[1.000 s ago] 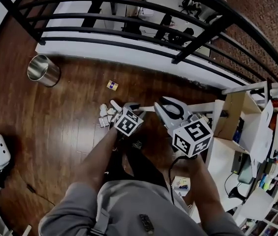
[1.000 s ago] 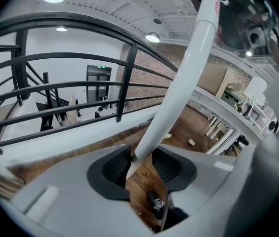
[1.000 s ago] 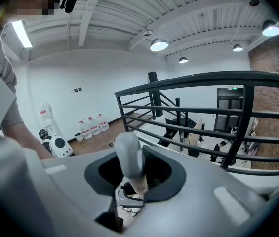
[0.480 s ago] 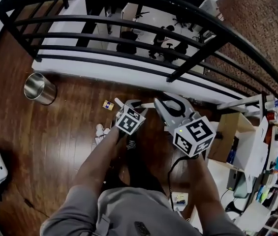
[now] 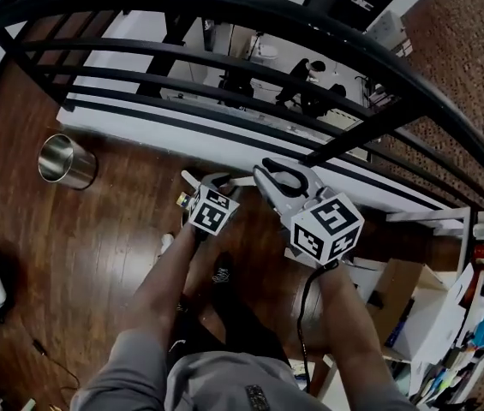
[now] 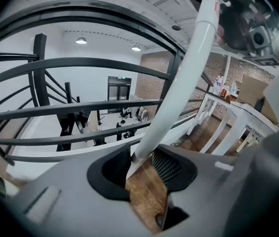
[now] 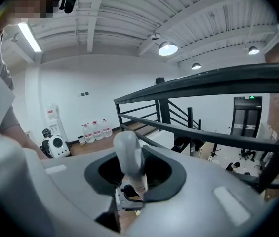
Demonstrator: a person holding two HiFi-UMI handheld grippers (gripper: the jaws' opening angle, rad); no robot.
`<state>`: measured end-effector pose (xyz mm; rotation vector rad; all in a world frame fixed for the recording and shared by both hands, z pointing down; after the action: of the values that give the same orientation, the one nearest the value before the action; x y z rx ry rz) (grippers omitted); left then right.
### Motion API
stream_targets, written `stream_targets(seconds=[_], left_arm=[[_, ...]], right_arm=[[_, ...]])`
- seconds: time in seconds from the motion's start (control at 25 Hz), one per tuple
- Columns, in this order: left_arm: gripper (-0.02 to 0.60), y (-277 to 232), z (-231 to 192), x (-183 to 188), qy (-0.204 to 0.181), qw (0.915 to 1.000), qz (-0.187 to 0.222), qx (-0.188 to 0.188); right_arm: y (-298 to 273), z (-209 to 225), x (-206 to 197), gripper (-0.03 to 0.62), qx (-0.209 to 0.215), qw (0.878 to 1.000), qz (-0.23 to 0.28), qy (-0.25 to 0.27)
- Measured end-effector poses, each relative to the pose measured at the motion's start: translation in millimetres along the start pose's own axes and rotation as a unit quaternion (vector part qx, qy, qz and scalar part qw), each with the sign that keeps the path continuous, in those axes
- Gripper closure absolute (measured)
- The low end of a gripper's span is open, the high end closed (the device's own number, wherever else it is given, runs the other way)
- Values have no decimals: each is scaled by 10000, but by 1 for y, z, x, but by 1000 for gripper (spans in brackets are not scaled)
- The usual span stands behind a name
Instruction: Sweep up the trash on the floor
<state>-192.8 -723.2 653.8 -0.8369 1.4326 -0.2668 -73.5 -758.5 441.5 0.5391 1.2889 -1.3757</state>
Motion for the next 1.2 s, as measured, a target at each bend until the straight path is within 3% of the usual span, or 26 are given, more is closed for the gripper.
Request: stream_targets(seconds=[0.28, 0.72, 1.04, 1.2], left_arm=[[440, 8, -3, -11, 454, 9985, 34, 306], [442, 63, 11, -55, 863, 9946, -124, 568], [442, 117, 44, -108, 882, 9951, -218, 388], [440, 137, 58, -124, 510, 9985, -172, 129]], right_arm=[[-14, 9, 6, 517, 501, 9986, -183, -62], [-24, -49, -8, 516, 1247, 9903, -591, 175], [-6, -120, -41, 516, 1188, 9901, -724, 175], [17, -163, -62, 516, 793, 9952, -508, 283]])
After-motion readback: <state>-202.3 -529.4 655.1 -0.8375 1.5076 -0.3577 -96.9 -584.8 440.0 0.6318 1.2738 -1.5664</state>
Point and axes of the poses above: the fingertips, and each gripper's own axes: y backward along the fingers, z to its right, x out of its top, the point moved 9 cm from there along y, backward along the fingers, and after that the axes turned 7 degrees about -y, right-handed, at the moved point
